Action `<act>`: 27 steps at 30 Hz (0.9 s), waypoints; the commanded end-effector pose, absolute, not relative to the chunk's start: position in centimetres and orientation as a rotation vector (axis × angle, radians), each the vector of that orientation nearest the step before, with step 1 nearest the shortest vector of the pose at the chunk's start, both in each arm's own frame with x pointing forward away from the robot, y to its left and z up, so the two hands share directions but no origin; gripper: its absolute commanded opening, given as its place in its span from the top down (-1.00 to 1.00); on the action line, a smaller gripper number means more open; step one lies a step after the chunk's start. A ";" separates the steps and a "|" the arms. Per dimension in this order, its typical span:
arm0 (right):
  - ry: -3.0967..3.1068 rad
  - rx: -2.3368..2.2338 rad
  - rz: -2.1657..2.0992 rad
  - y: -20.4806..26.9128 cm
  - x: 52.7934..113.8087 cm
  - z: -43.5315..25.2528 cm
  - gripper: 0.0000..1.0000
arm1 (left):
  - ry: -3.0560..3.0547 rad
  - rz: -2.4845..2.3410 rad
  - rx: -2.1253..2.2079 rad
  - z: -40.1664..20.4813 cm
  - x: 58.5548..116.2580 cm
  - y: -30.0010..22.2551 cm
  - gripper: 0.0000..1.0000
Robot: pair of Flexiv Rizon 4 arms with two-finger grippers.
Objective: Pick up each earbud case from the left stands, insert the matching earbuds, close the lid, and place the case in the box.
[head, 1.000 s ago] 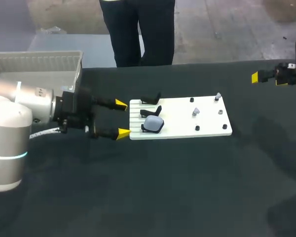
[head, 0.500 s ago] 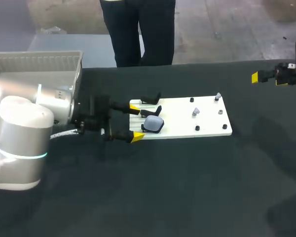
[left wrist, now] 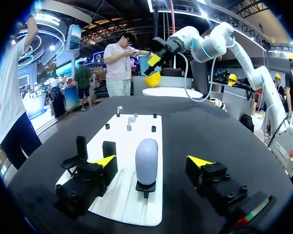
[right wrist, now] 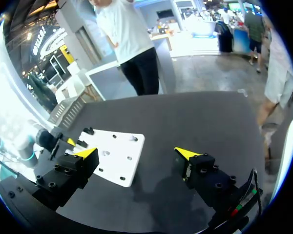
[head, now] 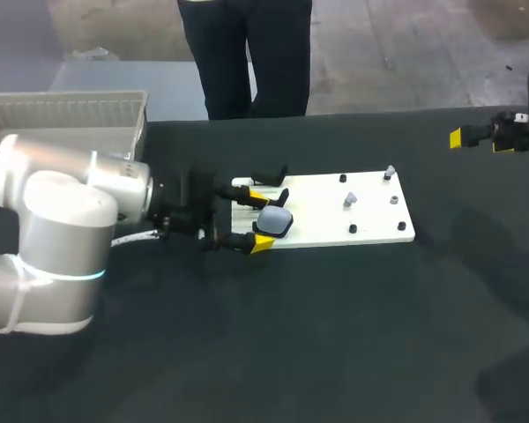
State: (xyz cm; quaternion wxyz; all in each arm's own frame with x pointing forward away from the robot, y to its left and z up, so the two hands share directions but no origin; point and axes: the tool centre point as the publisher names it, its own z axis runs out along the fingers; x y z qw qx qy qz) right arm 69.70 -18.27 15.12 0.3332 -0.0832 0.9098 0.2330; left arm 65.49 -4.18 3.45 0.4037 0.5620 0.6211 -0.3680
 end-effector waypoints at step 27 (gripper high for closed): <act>2.375 -0.219 0.609 -18.3 69.8 15.1 -1.00 | 1.536 -1.011 1.429 2.4 66.0 -5.3 -0.06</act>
